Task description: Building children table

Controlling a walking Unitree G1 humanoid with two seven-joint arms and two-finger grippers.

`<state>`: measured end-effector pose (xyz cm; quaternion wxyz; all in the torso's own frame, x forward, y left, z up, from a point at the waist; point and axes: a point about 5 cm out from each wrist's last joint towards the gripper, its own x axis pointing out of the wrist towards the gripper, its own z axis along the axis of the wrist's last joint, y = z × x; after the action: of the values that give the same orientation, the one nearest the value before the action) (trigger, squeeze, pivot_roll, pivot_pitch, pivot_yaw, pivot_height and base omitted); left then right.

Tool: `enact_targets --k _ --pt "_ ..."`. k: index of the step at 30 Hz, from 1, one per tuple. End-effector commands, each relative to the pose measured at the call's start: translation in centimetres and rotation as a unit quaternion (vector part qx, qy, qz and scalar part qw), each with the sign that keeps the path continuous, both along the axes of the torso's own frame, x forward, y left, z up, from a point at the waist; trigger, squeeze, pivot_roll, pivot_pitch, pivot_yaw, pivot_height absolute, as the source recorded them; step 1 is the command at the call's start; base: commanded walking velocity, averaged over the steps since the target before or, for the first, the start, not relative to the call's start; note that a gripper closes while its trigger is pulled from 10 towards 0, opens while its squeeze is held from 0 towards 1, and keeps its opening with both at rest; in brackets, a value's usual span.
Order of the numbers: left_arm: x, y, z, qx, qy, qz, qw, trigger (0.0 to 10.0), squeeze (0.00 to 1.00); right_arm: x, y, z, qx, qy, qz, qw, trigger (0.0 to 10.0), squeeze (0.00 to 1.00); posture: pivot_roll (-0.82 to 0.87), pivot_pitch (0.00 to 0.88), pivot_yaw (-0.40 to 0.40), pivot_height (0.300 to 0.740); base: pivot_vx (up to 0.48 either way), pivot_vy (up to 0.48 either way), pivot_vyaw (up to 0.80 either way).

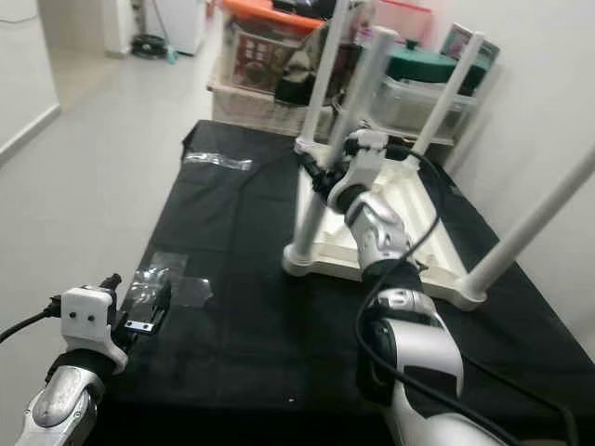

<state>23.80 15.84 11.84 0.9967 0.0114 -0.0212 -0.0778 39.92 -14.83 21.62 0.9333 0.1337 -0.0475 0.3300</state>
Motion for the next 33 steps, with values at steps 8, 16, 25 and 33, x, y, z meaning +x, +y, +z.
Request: enact_targets --k 8,16,25,33 --pt "-0.2 -0.3 -0.3 0.001 0.006 -0.003 1.0 10.0 0.0 -2.4 7.0 -3.6 -0.006 -0.008 0.211 0.977 0.0 0.0 0.16 0.0 -0.22 0.74 0.0 0.0 0.0" --pt "-0.5 -0.4 -0.3 -0.002 0.009 -0.003 1.0 10.0 0.0 -1.1 6.5 -3.9 -0.071 -0.009 0.012 0.997 0.0 0.0 0.14 0.0 -0.213 0.74 0.0 0.0 0.0" --pt "-0.6 -0.5 -0.6 -0.007 0.015 -0.007 1.0 10.0 0.0 -1.1 -2.2 -7.7 -0.15 0.148 -0.435 0.876 0.0 0.0 0.12 0.0 -0.198 0.74 0.0 0.0 0.0" --pt "-0.3 -0.5 -0.6 -0.006 0.012 -0.005 1.0 10.0 0.0 -1.6 -0.1 -7.3 -0.106 0.13 -0.412 0.896 10.0 1.0 0.11 0.0 -0.201 0.74 0.0 0.0 0.0"
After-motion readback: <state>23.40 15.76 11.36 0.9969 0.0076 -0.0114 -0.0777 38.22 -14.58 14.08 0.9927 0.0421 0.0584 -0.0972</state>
